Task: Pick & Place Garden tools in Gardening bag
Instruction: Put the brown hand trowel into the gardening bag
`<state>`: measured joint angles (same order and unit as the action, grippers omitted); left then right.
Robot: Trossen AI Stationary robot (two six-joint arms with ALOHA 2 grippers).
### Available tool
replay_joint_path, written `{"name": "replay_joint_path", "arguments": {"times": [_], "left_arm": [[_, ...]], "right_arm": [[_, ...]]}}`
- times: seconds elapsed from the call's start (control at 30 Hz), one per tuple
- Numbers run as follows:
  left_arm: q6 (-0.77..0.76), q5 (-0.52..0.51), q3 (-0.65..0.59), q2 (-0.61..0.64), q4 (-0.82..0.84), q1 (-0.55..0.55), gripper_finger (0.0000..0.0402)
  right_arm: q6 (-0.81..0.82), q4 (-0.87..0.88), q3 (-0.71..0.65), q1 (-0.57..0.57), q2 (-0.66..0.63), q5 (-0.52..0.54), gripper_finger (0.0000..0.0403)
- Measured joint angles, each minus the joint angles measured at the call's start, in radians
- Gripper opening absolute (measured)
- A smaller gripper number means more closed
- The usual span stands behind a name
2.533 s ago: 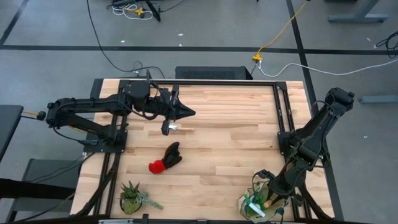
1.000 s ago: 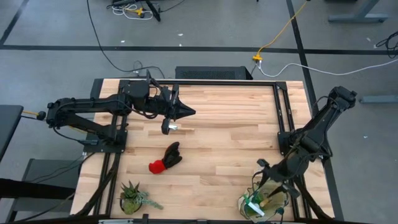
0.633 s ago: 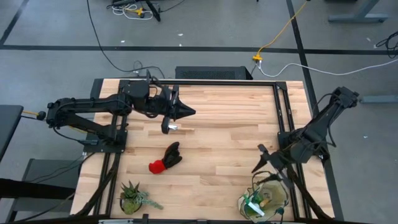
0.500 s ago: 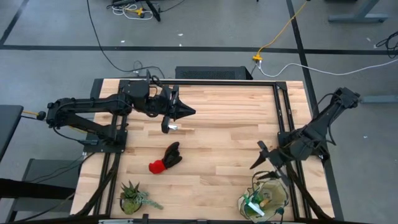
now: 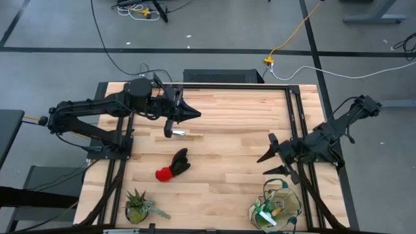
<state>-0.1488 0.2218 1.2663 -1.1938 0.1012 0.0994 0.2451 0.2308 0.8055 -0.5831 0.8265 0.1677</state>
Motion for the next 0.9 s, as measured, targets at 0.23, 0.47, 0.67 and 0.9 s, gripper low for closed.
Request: {"name": "replay_joint_path", "arguments": {"times": [0.23,0.47,0.67,0.9], "left_arm": [[0.039,-0.052,0.114,0.000,0.261,0.000,0.0014],[0.067,-0.115,0.165,0.000,0.378,0.000,0.0014],[0.065,-0.141,0.164,-0.001,0.432,0.000,0.0014],[0.064,-0.170,0.164,-0.002,0.479,0.000,0.0014]], "right_arm": [[-0.001,0.059,0.073,0.070,0.000,0.000,0.0212],[-0.001,0.062,0.084,0.140,0.006,0.000,0.0212],[-0.001,0.062,0.084,0.184,0.014,0.000,0.0212],[-0.090,0.047,0.084,0.191,0.014,0.088,0.0212]]}}
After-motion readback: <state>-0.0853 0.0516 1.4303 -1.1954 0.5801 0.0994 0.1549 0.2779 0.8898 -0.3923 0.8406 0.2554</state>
